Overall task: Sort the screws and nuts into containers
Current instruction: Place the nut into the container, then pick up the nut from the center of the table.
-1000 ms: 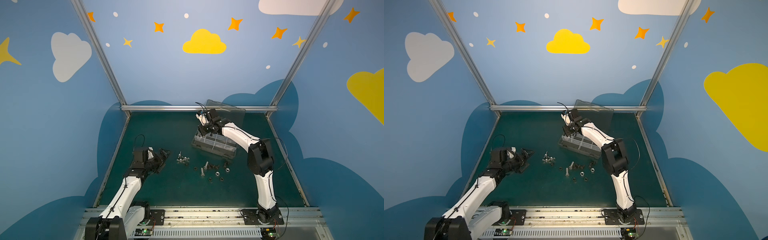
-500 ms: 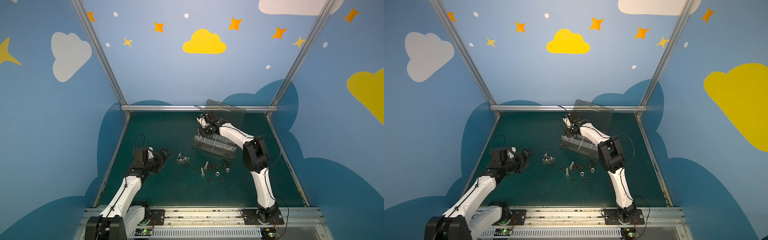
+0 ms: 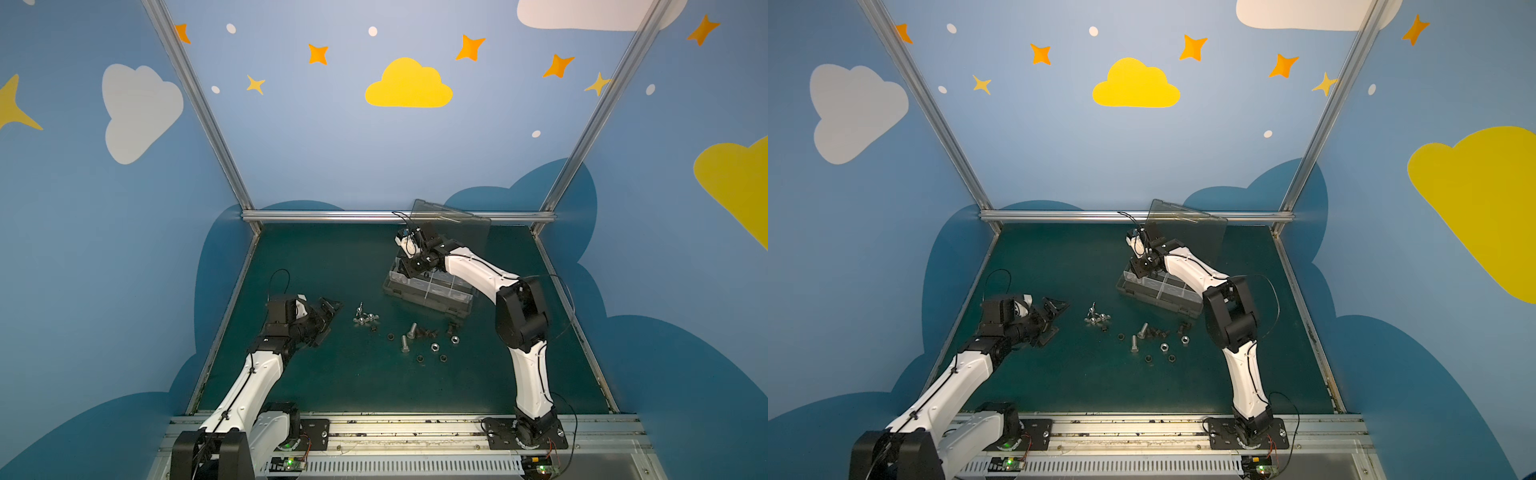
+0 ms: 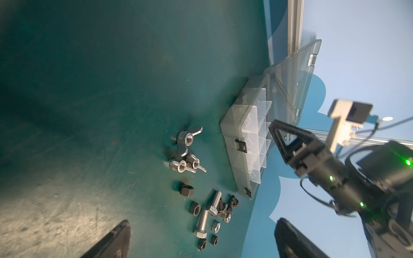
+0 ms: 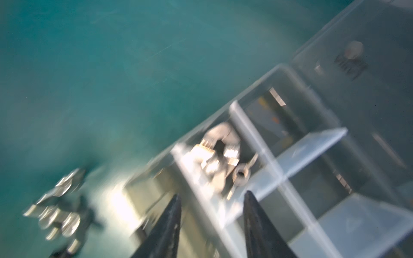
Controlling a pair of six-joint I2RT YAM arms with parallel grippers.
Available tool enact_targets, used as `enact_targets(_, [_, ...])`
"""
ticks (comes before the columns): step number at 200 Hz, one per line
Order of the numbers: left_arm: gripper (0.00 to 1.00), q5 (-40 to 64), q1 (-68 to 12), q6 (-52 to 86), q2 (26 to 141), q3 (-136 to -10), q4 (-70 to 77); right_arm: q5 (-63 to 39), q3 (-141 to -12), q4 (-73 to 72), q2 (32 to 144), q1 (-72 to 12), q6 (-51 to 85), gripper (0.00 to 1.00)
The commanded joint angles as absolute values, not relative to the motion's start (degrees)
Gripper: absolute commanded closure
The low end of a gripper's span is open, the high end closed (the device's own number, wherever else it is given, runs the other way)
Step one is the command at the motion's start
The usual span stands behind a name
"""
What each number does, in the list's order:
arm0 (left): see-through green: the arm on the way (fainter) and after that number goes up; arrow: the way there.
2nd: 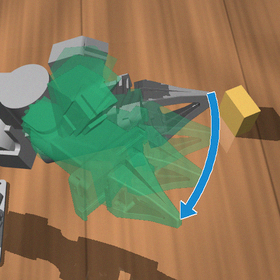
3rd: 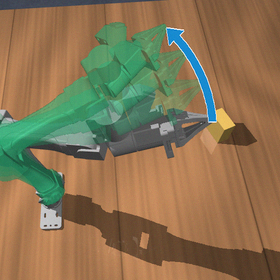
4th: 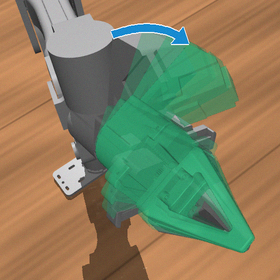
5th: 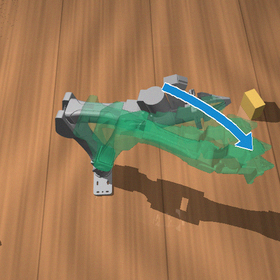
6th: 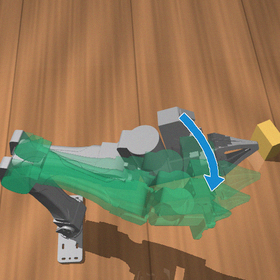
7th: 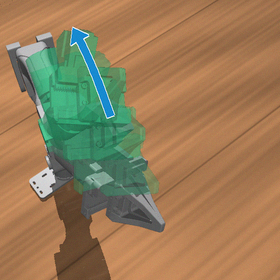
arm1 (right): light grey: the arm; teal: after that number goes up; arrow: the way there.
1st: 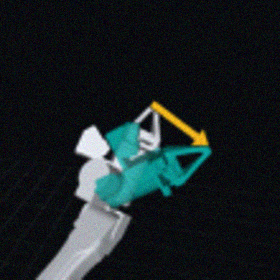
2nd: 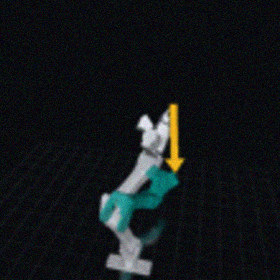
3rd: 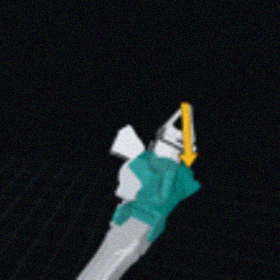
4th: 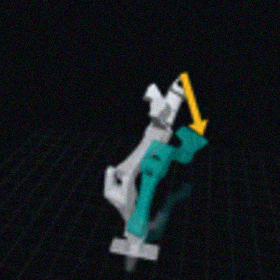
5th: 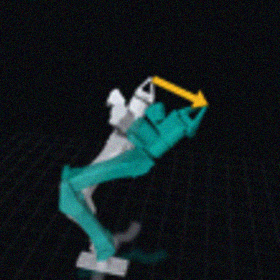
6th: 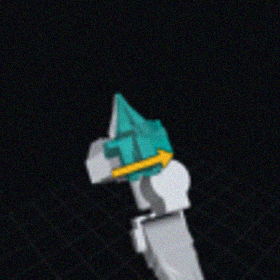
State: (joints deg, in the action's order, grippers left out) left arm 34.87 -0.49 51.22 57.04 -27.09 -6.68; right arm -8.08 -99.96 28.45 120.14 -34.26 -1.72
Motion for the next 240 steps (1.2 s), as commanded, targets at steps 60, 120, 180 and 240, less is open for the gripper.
enact_targets(60, [0.01,35.1,-0.3,50.5,58.3,-26.5,-5.6,-23.8,-87.6,29.1,111.0,-39.8,-7.5,0.45])
enact_targets(120, [0.01,35.0,-0.3,50.7,57.2,-25.8,-5.8,-23.8,-90.9,31.0,117.3,-43.3,-10.9,0.42])
enact_targets(180, [0.01,35.0,-0.2,50.6,56.9,-25.8,-6.2,-21.5,-94.1,31.0,122.7,-46.5,-12.0,0.42])
enact_targets(240, [0.0,34.8,-0.2,50.2,56.2,-26.5,-7.6,-18.5,-97.1,33.7,126.5,-48.4,-14.4,0.42])
